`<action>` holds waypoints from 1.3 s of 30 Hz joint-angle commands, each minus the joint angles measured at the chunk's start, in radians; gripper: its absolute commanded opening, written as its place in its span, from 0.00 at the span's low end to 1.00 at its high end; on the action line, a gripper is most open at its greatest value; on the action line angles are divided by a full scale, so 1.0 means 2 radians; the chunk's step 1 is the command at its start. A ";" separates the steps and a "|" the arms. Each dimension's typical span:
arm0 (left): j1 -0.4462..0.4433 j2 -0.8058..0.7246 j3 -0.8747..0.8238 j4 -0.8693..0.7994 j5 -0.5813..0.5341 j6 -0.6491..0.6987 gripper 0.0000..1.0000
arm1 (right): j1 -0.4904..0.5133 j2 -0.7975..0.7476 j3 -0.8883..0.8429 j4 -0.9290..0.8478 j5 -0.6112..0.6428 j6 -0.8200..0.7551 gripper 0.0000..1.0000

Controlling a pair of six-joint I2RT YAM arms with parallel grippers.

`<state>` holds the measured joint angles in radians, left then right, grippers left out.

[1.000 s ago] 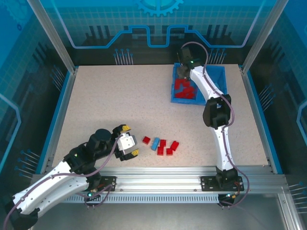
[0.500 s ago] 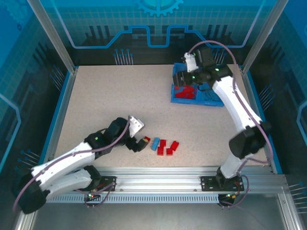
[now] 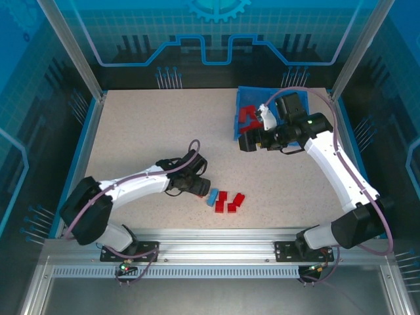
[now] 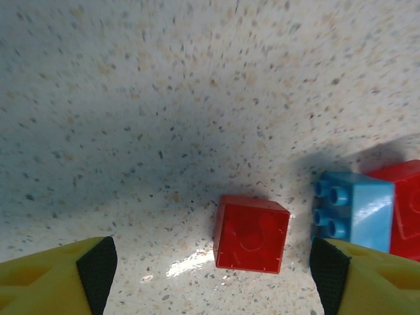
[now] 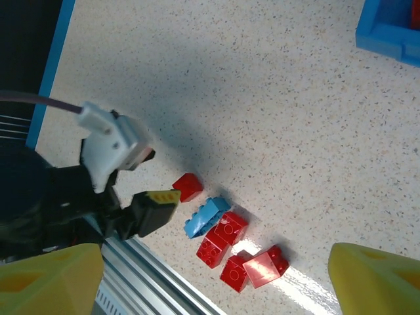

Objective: Sort the legos into containers by color

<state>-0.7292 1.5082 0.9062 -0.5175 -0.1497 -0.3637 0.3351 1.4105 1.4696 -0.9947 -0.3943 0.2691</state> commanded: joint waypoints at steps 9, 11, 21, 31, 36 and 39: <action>0.003 0.056 0.024 -0.011 0.050 -0.022 0.66 | 0.001 -0.002 0.001 -0.014 -0.019 0.003 0.93; 0.003 0.066 0.024 -0.008 0.063 -0.018 0.65 | 0.001 -0.001 0.000 -0.013 -0.018 0.003 0.94; 0.003 0.091 0.013 0.015 0.070 -0.021 0.48 | 0.001 0.001 0.000 -0.015 -0.021 0.010 0.94; -0.005 0.004 0.080 0.013 0.055 0.006 0.34 | 0.001 -0.023 -0.033 0.023 -0.079 0.048 0.94; -0.010 0.052 0.212 0.019 0.050 0.055 0.33 | -0.001 -0.033 -0.032 0.044 -0.089 0.075 0.94; -0.012 0.115 0.301 0.031 0.048 0.092 0.32 | -0.012 -0.055 -0.040 0.057 -0.057 0.100 0.94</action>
<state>-0.7471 1.6466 1.4128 -0.4778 -0.0376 -0.2802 0.3309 1.3556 1.4040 -0.9192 -0.5220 0.4053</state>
